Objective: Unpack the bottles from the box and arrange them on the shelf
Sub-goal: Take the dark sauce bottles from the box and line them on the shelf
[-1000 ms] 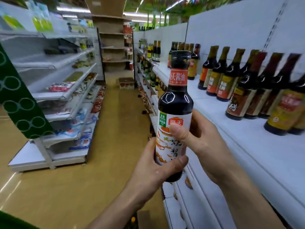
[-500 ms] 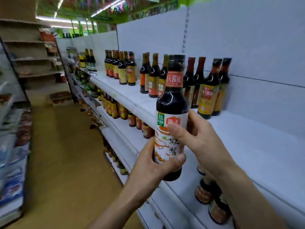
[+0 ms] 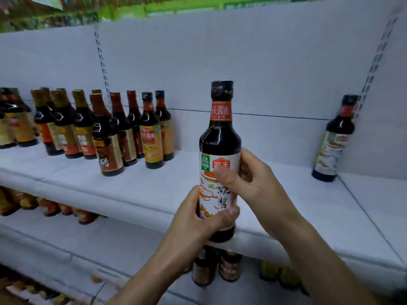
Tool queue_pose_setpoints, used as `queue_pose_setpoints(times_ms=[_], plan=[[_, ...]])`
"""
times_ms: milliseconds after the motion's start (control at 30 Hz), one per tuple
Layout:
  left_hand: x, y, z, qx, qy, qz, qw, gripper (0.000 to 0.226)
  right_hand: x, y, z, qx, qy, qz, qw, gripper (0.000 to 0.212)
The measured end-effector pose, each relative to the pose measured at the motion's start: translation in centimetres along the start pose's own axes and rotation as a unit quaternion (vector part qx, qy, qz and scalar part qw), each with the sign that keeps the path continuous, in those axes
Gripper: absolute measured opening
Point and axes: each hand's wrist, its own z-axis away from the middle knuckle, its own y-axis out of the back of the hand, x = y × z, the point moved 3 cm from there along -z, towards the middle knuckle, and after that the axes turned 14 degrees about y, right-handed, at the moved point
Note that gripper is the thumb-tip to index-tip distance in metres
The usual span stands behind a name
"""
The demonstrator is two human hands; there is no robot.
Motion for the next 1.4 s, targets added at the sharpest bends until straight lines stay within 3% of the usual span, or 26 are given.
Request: queue_pose_setpoints(times_ms=[367,633,900,1400], plan=[[1.8,-11.9,-7.9,-0.086,-0.004,-0.029,0.996,0.034,1.6,13.4,-0.3,0.054,-0.003,0.076,0.996,0.044],[0.6,-17.0,-12.3,-0.128,0.032,-0.032,0.991,0.033,4.5,19.0,-0.3,0.060,-0.051,0.108,0.991,0.043],[-0.7,-18.9,-15.7,-0.143,0.041,-0.056,0.987,0.047,6.5,21.6,-0.3,0.072,-0.084,0.143,0.984,0.045],[1.5,-20.8,-20.8,-0.196,0.012,-0.075,0.978,0.041,9.1,23.6,-2.6,0.104,-0.133,0.243,0.955,0.050]])
